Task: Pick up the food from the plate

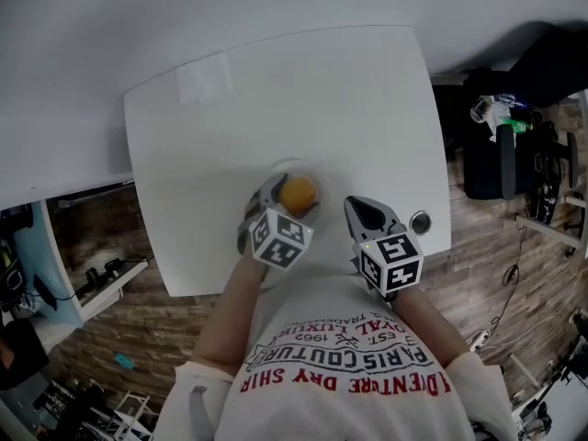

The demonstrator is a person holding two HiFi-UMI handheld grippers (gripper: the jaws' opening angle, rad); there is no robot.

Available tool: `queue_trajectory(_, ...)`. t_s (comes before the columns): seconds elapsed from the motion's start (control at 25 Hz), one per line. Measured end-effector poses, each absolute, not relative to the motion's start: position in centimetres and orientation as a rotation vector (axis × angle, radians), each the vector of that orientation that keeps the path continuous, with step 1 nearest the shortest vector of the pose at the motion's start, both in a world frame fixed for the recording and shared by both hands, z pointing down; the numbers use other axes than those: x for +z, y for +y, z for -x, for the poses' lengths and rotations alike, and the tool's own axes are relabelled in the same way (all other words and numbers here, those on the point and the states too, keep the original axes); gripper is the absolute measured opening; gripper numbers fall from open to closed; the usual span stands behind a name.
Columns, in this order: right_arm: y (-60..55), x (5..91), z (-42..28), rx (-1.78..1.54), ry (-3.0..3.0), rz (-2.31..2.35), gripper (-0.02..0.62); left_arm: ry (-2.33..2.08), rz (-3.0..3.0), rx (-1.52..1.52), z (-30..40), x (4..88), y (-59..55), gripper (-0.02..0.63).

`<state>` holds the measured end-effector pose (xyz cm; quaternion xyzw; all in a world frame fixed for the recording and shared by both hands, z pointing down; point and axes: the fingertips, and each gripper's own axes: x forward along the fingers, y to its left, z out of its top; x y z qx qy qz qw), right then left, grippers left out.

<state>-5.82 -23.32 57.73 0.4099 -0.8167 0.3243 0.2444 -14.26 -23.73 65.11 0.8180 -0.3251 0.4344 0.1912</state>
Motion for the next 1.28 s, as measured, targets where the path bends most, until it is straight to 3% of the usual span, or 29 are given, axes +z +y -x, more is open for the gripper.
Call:
queue_trajectory(0.56,-23.2,55.6,6.0,0.829,-2.286,-1.11,0.014,-1.032,-2.298,1.115,15.0,62.0,-23.9,0.376)
queue_trajectory(1.28,-26.4,44.7,8.4,0.52,-2.502,-1.217,0.014,-1.689,-2.32,0.363,22.0,42.5,-26.3,0.376)
